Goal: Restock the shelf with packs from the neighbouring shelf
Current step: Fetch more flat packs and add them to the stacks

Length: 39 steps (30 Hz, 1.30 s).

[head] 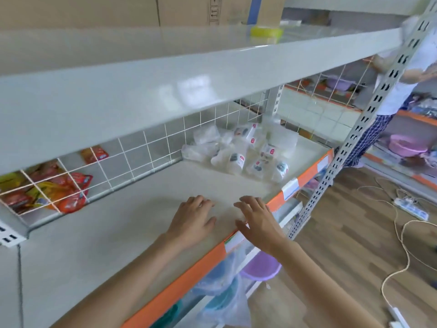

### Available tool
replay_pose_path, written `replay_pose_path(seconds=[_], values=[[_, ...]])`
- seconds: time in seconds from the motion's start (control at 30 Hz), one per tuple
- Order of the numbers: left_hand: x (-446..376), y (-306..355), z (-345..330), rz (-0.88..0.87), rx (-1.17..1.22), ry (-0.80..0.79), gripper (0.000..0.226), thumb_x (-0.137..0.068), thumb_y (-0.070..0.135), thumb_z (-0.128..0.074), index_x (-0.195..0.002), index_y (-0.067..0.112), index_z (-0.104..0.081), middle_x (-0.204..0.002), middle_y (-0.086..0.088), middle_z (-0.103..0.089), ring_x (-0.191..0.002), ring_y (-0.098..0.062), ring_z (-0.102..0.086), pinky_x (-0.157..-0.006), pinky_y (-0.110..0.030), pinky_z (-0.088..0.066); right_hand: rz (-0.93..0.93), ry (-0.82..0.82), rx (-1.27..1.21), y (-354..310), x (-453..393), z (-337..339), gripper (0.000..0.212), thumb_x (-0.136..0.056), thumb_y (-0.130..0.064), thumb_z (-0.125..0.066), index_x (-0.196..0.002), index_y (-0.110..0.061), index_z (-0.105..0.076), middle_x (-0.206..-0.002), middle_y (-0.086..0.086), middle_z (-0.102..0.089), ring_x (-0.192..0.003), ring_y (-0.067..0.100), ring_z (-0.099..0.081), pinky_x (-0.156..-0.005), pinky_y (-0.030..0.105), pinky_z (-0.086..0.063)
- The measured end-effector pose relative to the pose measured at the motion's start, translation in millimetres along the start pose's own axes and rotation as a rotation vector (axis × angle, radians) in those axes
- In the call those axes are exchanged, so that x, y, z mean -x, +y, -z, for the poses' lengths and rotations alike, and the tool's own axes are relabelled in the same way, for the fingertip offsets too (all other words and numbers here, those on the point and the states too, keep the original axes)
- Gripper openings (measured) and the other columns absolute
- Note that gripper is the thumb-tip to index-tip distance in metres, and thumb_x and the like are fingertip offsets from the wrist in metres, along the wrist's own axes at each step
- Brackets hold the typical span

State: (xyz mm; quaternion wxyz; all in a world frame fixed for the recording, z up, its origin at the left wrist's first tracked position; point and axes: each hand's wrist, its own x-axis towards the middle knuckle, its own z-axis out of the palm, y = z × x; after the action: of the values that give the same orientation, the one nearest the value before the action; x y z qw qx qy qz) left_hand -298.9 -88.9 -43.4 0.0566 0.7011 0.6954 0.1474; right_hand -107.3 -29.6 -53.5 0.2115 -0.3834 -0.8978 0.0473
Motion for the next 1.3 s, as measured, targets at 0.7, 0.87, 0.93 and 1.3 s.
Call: replay_pose_path(seconds=[0.7,0.87,0.93,1.3], values=[[-193.3,107.7,-53.0,0.025,-0.035,-0.06,0.06,-0.086,0.026,-0.056,-0.141,0.014,-0.035,-0.141,-0.01,-0.033,-0.131,-0.027,-0.03,-0.109,-0.036,-0.026,0.01,-0.03,-0.002,197.4,-130.4,49.9,0.028,-0.081,-0.012,-0.063,-0.108,-0.003,-0.063,-0.109,0.017,-0.057,-0.1,0.039,-0.049,-0.078,0.044,-0.044],[-202.3,104.8,-58.5,0.112,-0.079,-0.057,0.051,-0.086,0.029,-0.056,-0.134,0.018,-0.042,-0.125,-0.011,-0.041,-0.12,-0.029,-0.041,-0.102,-0.036,-0.033,-0.09,-0.105,0.039,223.4,-153.4,56.2,0.036,-0.091,-0.02,-0.05,-0.126,-0.008,-0.051,-0.126,0.011,-0.047,-0.118,0.03,-0.038,-0.094,0.038,-0.035],[-205.0,105.4,-59.9,0.131,-0.085,-0.051,0.046,-0.084,0.025,-0.056,-0.128,0.017,-0.046,-0.119,-0.011,-0.045,-0.116,-0.029,-0.044,-0.099,-0.037,-0.035,-0.088,-0.138,0.066,228.7,-158.0,53.6,0.036,-0.093,-0.023,-0.047,-0.127,-0.01,-0.05,-0.128,0.009,-0.044,-0.119,0.027,-0.036,-0.095,0.036,-0.033],[-199.4,110.5,-57.3,0.206,-0.043,-0.007,0.035,-0.083,0.017,-0.062,-0.111,0.007,-0.043,-0.115,-0.01,-0.047,-0.109,-0.028,-0.047,-0.09,-0.037,-0.038,-0.155,-0.16,0.166,240.4,-171.6,54.0,0.036,-0.091,-0.009,-0.039,-0.127,-0.005,-0.044,-0.125,0.017,-0.043,-0.115,0.032,-0.035,-0.092,0.035,-0.036]])
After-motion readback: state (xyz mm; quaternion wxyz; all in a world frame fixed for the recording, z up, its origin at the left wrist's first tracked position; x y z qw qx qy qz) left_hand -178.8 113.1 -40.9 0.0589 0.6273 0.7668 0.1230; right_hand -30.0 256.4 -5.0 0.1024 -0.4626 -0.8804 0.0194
